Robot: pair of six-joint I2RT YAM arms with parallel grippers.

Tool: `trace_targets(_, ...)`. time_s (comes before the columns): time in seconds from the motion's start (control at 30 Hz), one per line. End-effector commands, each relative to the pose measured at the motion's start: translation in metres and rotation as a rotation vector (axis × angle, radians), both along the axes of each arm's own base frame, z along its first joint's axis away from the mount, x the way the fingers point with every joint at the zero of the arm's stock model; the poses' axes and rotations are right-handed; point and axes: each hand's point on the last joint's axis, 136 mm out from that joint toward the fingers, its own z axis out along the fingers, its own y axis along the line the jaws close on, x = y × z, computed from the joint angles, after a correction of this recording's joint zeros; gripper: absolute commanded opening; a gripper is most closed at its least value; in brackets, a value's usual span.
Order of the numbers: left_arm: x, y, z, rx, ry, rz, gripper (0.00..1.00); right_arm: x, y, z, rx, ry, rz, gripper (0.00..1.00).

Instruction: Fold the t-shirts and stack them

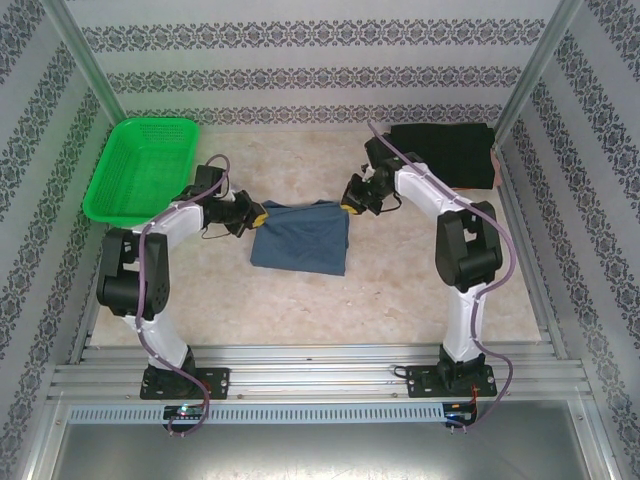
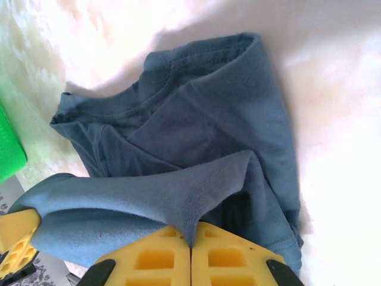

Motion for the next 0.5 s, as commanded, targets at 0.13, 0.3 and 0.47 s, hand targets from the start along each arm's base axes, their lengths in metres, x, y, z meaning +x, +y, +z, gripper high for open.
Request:
trace_targets(0.13,0.043,0.019,-0.001,-0.019,-0.068,0.063,0.16,0.027,-0.008,-0.017,-0.007,0.035,-0.017,0.16)
trace_targets(0.3,0.081,0.024,0.048,-0.074,-0.210,0.139,0.66,0.065,-0.013,0.004,0.084,-0.048,-0.097,0.44)
trace_targets(0.47,0.090,0.029,0.134,-0.071,-0.397,0.148,0.90,0.079,-0.020,0.071,0.083,-0.221,-0.068,0.53)
